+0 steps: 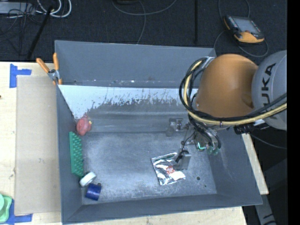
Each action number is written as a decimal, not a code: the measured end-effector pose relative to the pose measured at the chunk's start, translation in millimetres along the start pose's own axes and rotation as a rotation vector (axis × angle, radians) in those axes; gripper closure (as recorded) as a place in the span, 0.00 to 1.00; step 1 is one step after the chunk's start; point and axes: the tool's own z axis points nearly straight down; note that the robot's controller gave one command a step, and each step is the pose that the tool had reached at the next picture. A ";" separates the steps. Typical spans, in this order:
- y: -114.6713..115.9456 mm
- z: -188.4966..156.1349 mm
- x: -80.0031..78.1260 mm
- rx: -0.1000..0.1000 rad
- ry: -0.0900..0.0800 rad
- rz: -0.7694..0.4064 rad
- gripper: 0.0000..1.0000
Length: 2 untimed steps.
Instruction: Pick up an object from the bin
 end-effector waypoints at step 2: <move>-37.1 125.4 37.0 -0.001 -0.007 0.004 0.00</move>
Offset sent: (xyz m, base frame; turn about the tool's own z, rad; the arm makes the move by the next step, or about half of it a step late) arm -0.0031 -0.0488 -0.1547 -0.1388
